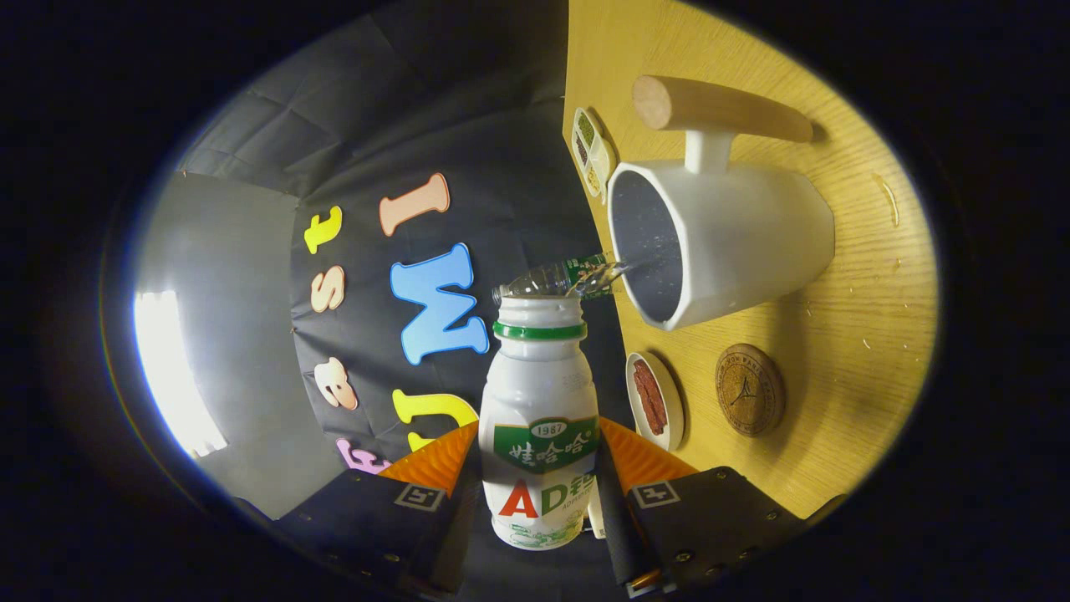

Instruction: Take the bottle from table, then pour the juice into the cup, finally place the bottle on the coaster

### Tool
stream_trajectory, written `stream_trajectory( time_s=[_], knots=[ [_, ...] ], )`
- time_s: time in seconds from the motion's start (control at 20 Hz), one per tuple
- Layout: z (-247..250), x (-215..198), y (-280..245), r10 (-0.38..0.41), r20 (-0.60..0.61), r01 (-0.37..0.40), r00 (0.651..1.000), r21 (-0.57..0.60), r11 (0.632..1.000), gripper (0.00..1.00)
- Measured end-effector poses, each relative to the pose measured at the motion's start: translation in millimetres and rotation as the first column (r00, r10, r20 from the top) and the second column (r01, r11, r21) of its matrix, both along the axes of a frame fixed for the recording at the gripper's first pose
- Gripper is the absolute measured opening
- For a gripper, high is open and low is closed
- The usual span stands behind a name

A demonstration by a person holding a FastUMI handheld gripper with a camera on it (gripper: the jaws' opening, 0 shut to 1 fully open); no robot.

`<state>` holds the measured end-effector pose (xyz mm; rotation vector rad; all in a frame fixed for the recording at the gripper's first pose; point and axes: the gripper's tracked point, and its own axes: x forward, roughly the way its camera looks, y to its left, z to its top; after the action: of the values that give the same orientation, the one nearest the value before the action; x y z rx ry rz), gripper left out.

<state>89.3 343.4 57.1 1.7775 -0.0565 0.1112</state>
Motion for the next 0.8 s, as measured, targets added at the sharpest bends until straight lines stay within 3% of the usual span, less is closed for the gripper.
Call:
stream_trajectory(
  time_s=[0.8],
  knots=[
    [6.0, 0.7, -1.6, -0.032, 0.012, 0.031, 0.999, 0.118, 0.993, 0.66]
  ],
)
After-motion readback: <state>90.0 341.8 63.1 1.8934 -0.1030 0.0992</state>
